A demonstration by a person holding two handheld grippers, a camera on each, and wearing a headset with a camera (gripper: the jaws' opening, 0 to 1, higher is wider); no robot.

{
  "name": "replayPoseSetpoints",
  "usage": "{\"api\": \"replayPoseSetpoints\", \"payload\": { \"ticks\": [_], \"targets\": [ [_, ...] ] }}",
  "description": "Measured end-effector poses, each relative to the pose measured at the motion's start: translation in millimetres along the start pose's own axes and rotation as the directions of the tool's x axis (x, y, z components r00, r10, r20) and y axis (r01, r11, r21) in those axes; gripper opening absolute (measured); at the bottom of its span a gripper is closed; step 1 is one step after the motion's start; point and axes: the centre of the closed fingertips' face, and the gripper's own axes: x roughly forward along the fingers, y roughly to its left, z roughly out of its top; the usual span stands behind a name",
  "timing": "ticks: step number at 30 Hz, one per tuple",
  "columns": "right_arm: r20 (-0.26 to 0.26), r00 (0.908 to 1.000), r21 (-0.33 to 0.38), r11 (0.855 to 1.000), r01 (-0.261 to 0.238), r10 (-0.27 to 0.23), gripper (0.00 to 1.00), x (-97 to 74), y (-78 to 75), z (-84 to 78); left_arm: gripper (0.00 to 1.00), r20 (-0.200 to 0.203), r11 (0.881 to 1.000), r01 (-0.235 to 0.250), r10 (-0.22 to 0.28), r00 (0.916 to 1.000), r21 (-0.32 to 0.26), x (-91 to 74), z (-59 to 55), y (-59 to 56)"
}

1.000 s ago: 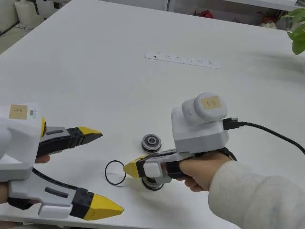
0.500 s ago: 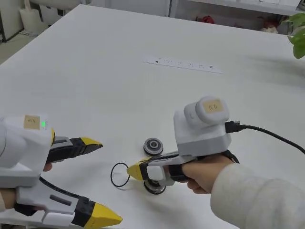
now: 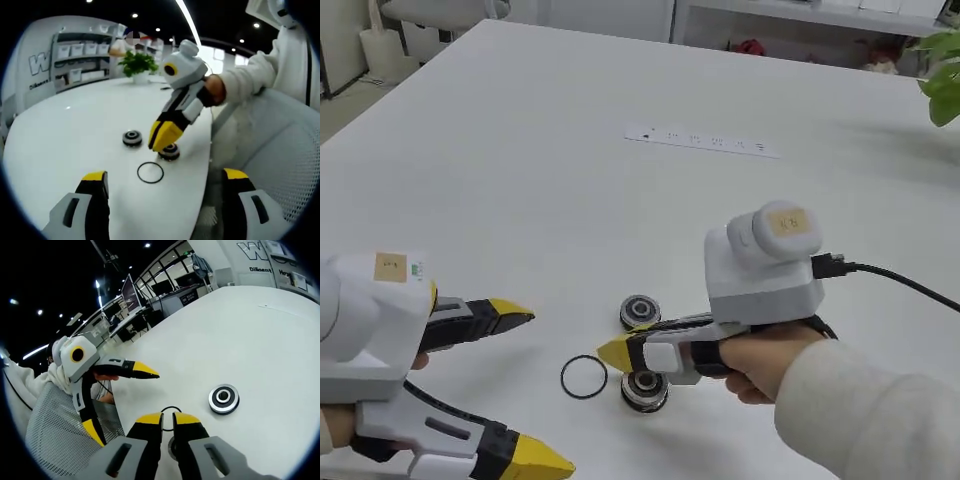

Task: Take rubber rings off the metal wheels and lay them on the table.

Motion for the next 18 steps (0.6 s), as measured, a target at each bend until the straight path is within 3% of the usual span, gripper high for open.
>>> {"api": "replayPoseSetpoints", "payload": {
  "ticks": [18],
  "targets": [
    [0.070, 0.9975, -0.087, 0.996, 0.016, -0.010, 0.05, -21.6, 0.2, 25.3, 0.94, -0.011, 1.000, -0.003, 0.003, 0.9999, 0.005, -0.4, -1.1, 0.0]
  ]
}}
